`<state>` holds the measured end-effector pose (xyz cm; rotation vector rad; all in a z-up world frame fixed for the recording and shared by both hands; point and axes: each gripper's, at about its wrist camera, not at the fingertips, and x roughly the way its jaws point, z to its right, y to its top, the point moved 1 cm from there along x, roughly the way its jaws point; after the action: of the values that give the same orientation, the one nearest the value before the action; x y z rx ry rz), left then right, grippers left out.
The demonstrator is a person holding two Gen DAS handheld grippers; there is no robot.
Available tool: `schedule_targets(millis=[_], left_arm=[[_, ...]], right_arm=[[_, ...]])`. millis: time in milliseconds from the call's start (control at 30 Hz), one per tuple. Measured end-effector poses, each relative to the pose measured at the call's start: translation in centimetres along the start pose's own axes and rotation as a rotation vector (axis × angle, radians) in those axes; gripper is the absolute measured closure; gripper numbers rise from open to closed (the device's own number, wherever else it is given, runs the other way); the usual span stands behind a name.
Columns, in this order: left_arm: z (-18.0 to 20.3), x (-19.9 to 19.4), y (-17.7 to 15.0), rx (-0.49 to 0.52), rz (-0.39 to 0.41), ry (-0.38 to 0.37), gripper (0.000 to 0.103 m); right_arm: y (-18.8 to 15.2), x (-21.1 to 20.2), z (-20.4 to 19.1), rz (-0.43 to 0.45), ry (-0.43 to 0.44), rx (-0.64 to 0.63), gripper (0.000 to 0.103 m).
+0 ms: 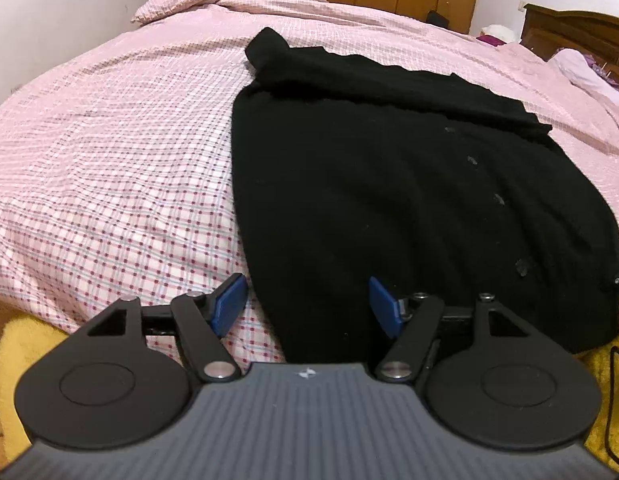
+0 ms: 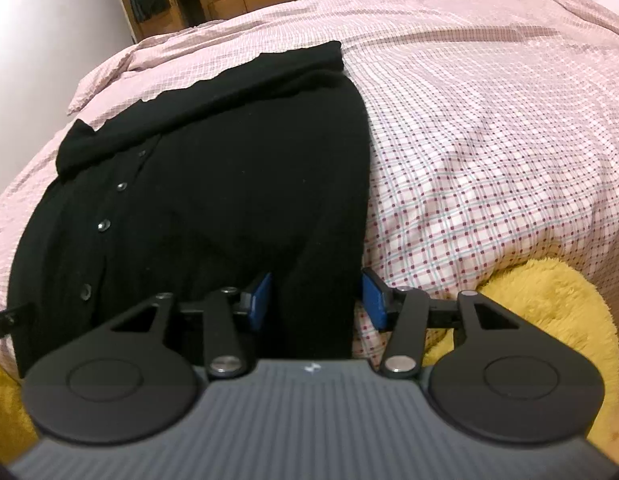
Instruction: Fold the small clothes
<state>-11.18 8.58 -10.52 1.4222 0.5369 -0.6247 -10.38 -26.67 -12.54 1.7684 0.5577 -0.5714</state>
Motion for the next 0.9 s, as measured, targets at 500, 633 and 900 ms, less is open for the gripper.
schedule_targets(millis=[500,633,900], left_arm=[[0.0,0.6,0.3,-0.024,-0.021,-0.039,0.045],[-0.3,0.7,0.5,-0.042,-0.019,-0.054,0.046],[-1.0,-0.5,0.2,-0.064,-0.036,-0.038,0.058]], right_arm=[[-0.2,-0.1,-0.5,-0.005,0.028,-0.014,0.053],[-0.2,-0.3,-0.3,0.001,0.041,-0.006,0.076],[0.2,-1.2,1.4,0.008,0.109,0.082,0.09]])
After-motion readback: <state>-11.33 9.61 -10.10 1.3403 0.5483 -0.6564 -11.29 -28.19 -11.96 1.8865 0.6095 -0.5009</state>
